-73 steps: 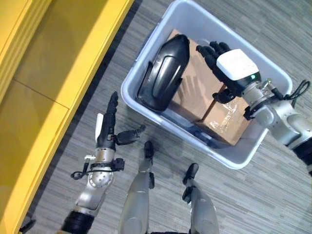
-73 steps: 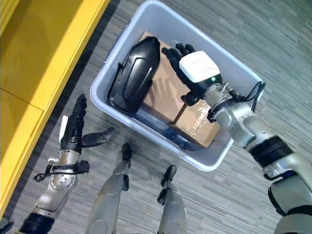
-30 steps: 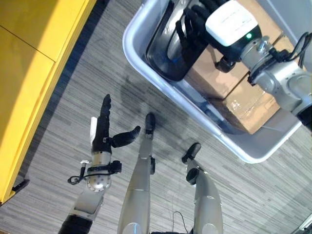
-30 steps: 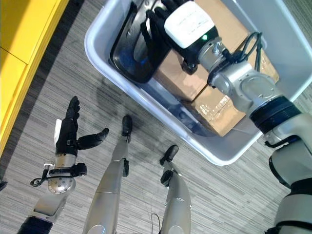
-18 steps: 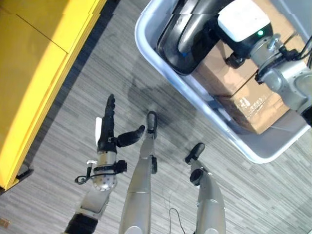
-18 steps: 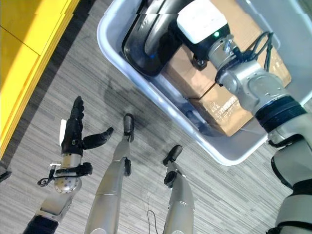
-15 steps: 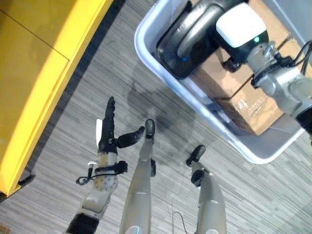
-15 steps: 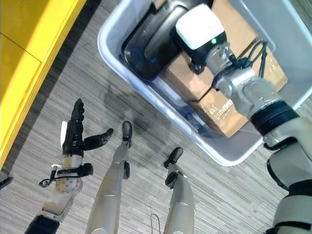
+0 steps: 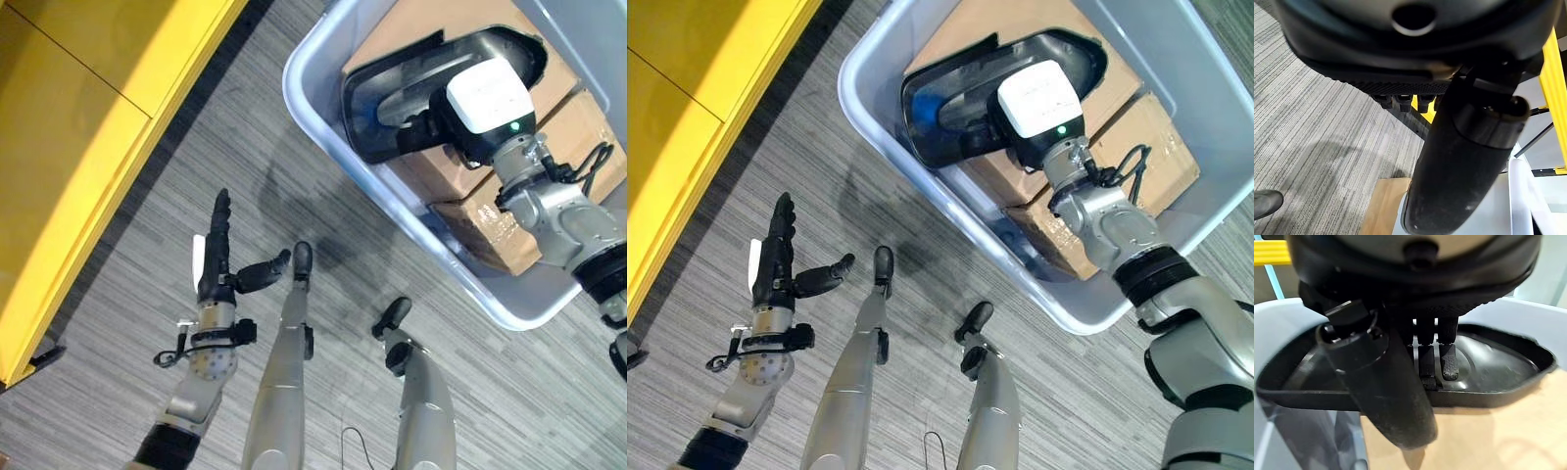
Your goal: Move parts from the plastic box to the shelf.
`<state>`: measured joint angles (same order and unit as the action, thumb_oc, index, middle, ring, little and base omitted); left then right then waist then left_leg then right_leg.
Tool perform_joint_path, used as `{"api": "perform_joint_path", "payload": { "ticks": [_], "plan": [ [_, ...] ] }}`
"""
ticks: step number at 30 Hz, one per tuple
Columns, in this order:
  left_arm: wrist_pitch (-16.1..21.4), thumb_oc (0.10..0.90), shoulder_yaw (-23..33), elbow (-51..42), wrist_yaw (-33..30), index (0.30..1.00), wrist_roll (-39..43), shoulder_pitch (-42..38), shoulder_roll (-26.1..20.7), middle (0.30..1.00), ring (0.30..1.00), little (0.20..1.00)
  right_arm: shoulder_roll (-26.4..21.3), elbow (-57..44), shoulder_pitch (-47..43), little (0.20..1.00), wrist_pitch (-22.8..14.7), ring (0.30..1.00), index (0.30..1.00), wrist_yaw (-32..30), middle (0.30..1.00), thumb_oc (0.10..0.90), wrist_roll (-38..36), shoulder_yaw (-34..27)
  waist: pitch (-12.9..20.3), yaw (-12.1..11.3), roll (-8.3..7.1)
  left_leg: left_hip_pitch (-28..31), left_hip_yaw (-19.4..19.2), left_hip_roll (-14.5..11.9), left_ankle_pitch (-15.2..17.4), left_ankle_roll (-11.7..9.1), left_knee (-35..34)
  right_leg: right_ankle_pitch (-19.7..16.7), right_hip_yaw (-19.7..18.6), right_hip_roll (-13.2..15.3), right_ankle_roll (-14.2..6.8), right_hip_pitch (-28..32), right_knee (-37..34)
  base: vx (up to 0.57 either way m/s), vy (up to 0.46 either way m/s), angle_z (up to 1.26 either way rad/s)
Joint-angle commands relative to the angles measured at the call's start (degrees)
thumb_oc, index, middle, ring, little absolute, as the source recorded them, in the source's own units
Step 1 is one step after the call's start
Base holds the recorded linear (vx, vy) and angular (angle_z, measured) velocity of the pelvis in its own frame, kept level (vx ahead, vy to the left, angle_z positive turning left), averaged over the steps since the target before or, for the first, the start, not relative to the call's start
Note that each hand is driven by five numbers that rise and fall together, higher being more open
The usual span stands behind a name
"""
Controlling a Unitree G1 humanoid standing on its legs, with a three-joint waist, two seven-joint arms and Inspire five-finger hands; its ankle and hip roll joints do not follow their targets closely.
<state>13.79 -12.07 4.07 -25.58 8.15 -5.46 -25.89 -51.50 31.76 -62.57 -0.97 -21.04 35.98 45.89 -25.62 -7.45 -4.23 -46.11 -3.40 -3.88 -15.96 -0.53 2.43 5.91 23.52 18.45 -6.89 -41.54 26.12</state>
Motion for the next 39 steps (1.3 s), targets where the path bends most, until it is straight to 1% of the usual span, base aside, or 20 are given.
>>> {"api": "perform_joint_path", "payload": {
  "ticks": [1,4,6,7,10,11,13,15,16,18,21,22,23,24,27,30,31,35,37,39],
  "plan": [
    [3.98,0.900,1.66,-5.93,-0.24,1.000,-1.54,-1.31,-2.50,1.000,1.000,1.000,-0.61,1.81,-0.55,0.300,-0.66,0.300,0.300,0.80,0.300,0.400,0.78,1.67,-4.17,-0.57,-1.07,7.19,-1.98,-4.78,7.95,-6.04,3.14,-12.89,-0.60,-0.18,-4.27,8.75,-13.37,-0.13,0.012,0.00],
    [3.71,0.900,2.29,-5.61,0.61,1.000,-1.57,-1.60,-2.83,1.000,1.000,1.000,-2.98,-1.93,1.77,0.300,-0.92,0.300,0.300,0.58,0.300,0.400,0.69,-1.17,-4.17,-0.07,-1.28,11.54,-2.41,-5.07,7.79,-6.38,2.90,-12.75,-0.74,-0.07,-4.22,12.26,-12.93,-0.07,0.002,-0.01],
    [3.71,0.900,2.15,-5.63,0.62,1.000,-1.56,-1.51,-2.91,1.000,1.000,1.000,-3.10,-2.23,2.22,0.300,-0.85,0.300,0.300,0.70,0.300,0.400,0.75,-1.49,-4.17,-0.21,-1.30,11.83,-2.44,-5.06,7.75,-6.39,2.69,-12.75,-0.72,-0.09,-4.24,12.49,-13.03,-0.04,0.001,0.02],
    [3.57,0.900,2.49,-5.76,1.16,1.000,-1.63,-1.54,-3.17,1.000,1.000,1.000,-4.78,-4.69,2.94,0.300,-1.09,0.300,0.300,0.40,0.300,0.400,1.19,-2.78,-4.17,0.10,-1.63,14.51,-2.72,-5.32,7.79,-6.50,2.58,-12.59,-0.85,0.00,-4.17,14.73,-12.83,-0.06,-0.005,0.00],
    [3.21,0.900,2.99,-5.39,1.83,1.000,-1.93,-1.93,-3.47,1.000,1.000,1.000,-7.30,-10.73,6.59,0.300,-1.68,0.300,0.300,-0.06,0.300,0.400,1.19,-7.50,-4.17,0.92,-2.10,19.71,-3.23,-5.71,7.82,-6.70,2.00,-12.39,-1.28,-0.13,-4.11,19.04,-13.03,-0.05,0.015,-0.12],
    [3.00,0.900,3.45,-5.44,2.56,1.000,-2.11,-2.28,-3.80,1.000,1.000,1.000,-9.26,-16.00,9.60,0.300,-2.42,0.300,0.300,-0.15,0.300,0.400,1.13,-11.75,-4.17,1.53,-2.54,23.74,-3.73,-6.15,7.82,-6.86,1.49,-12.31,-1.47,-0.22,-4.18,22.52,-13.57,-0.03,0.023,-0.21],
    [2.79,0.900,3.97,-5.69,3.33,1.000,-2.54,-2.10,-3.95,1.000,1.000,1.000,-10.03,-20.51,13.93,0.300,-3.25,0.300,0.300,-0.05,0.300,0.400,0.91,-16.55,-3.64,2.11,-2.69,27.19,-4.15,-6.55,7.77,-6.96,0.77,-12.24,-1.89,-0.42,-4.21,25.35,-14.40,0.00,0.007,-0.20],
    [2.75,0.900,4.38,-5.78,4.41,1.000,-2.80,-1.46,-4.13,1.000,1.000,1.000,-10.70,-24.60,18.44,0.300,-4.05,0.300,0.300,0.43,0.300,0.400,0.99,-20.84,-1.56,2.85,-2.79,29.90,-4.63,-6.95,7.70,-7.19,-0.29,-12.12,-2.14,-0.65,-4.29,27.81,-15.79,0.04,0.006,-0.26],
    [2.75,0.900,4.28,-5.84,4.45,1.000,-2.80,-1.41,-4.22,1.000,1.000,1.000,-10.75,-24.95,19.03,0.300,-4.01,0.300,0.300,0.57,0.300,0.400,1.03,-21.37,-1.56,2.73,-2.83,29.88,-4.64,-6.90,7.39,-7.09,-0.42,-12.44,-2.05,-0.66,-4.18,27.88,-16.07,0.06,0.007,-0.25],
    [2.70,0.900,5.67,-6.54,5.83,1.000,-3.71,0.32,-4.26,1.000,1.000,1.000,-10.12,-32.06,26.35,0.300,-6.09,0.300,0.300,1.11,0.300,0.400,-0.55,-29.02,2.92,4.24,-2.47,34.37,-5.46,-7.33,7.58,-7.50,-2.36,-12.19,-2.61,-1.22,-4.68,31.36,-18.03,0.07,0.004,-0.25],
    [2.59,0.900,5.61,-6.86,6.17,1.000,-4.02,0.72,-4.46,1.000,1.000,1.000,-9.50,-34.14,28.97,0.300,-6.53,0.300,0.300,1.43,0.300,0.400,-1.17,-31.37,4.01,4.28,-2.50,35.27,-5.81,-7.30,7.15,-7.45,-3.01,-12.66,-2.64,-1.41,-4.62,32.18,-19.01,0.03,0.005,-0.20],
    [2.41,0.900,6.42,-7.00,6.75,1.000,-5.16,1.06,-4.70,1.000,1.000,1.000,-8.79,-37.02,30.73,0.300,-7.81,0.300,0.300,2.74,0.300,0.400,-2.88,-33.09,6.35,5.33,-2.25,37.58,-6.55,-7.73,7.51,-7.71,-3.86,-12.32,-3.14,-1.83,-4.95,34.02,-20.07,0.05,0.012,-0.21],
    [2.39,0.900,6.33,-7.11,6.79,1.000,-5.17,1.13,-4.79,1.000,1.000,1.000,-8.79,-37.48,31.38,0.300,-7.73,0.300,0.300,2.98,0.300,0.400,-2.92,-33.70,6.39,5.16,-2.32,37.54,-6.61,-7.68,7.11,-7.59,-4.07,-12.79,-3.11,-1.87,-4.84,34.05,-20.48,0.10,0.008,-0.15],
    [2.18,0.900,6.81,-7.23,6.74,1.000,-7.29,1.50,-4.87,1.000,1.000,1.000,-6.23,-39.26,33.21,0.300,-9.06,0.300,0.300,3.49,0.300,0.400,-5.97,-35.30,8.55,6.22,-1.96,39.85,-7.51,-8.11,7.56,-7.73,-4.91,-12.50,-3.96,-2.32,-5.07,35.41,-21.31,0.05,0.005,-0.18],
    [2.13,0.900,7.00,-7.17,7.00,1.000,-10.00,1.70,-5.46,1.000,1.000,1.000,-3.50,-42.25,36.00,0.300,-10.76,0.300,0.300,5.89,0.300,0.400,-9.78,-36.70,11.62,7.38,-1.70,42.50,-8.98,-8.41,7.21,-7.53,-6.44,-13.10,-5.95,-3.06,-4.99,36.64,-22.98,0.05,-0.001,-0.25],
    [2.16,0.900,7.03,-7.23,6.63,1.000,-14.09,1.58,-6.55,1.000,1.000,1.000,-1.92,-43.67,37.04,0.300,-12.17,0.300,0.300,8.42,0.300,0.400,-13.54,-36.00,14.54,8.55,-1.48,44.65,-10.72,-9.26,7.44,-7.60,-7.17,-13.59,-7.38,-3.79,-5.08,37.65,-24.68,0.06,-0.026,-0.27],
    [2.29,0.900,6.73,-7.71,6.58,1.000,-18.76,1.29,-8.34,1.000,1.000,1.000,-1.26,-44.32,37.14,0.300,-13.22,0.300,0.300,10.00,0.300,0.400,-16.85,-35.09,15.91,9.22,-1.17,46.13,-11.92,-9.80,8.11,-7.79,-7.31,-13.69,-8.53,-4.39,-5.25,38.44,-25.66,0.07,-0.029,-0.27],
    [3.26,0.900,5.73,-9.06,7.17,1.000,-22.39,0.20,-10.25,1.000,1.000,1.000,-2.10,-44.80,36.14,0.300,-14.32,0.300,0.300,13.08,0.300,0.400,-21.02,-32.61,18.36,10.34,-0.89,47.52,-13.58,-10.41,8.20,-7.97,-7.43,-14.49,-10.09,-5.21,-5.14,38.84,-27.40,0.03,-0.027,-0.33],
    [3.35,0.900,5.38,-9.03,6.80,1.000,-23.78,-0.18,-10.63,1.000,1.000,1.000,-2.42,-44.49,35.47,0.300,-14.54,0.300,0.300,13.78,0.300,0.400,-22.34,-31.56,18.74,10.47,-0.71,48.04,-14.18,-10.63,8.32,-8.11,-7.43,-14.60,-10.65,-5.49,-5.06,39.10,-27.84,0.04,-0.025,-0.10],
    [3.76,0.900,4.57,-8.98,6.58,1.000,-25.29,-1.46,-11.35,1.000,1.000,1.000,-3.76,-44.37,34.51,0.300,-14.89,0.300,0.300,16.75,0.300,0.400,-28.02,-29.23,19.82,11.08,-0.75,49.12,-15.10,-11.04,8.45,-8.39,-7.43,-14.56,-11.28,-5.94,-4.98,39.53,-28.14,0.04,-0.031,-0.31]
  ]
}}
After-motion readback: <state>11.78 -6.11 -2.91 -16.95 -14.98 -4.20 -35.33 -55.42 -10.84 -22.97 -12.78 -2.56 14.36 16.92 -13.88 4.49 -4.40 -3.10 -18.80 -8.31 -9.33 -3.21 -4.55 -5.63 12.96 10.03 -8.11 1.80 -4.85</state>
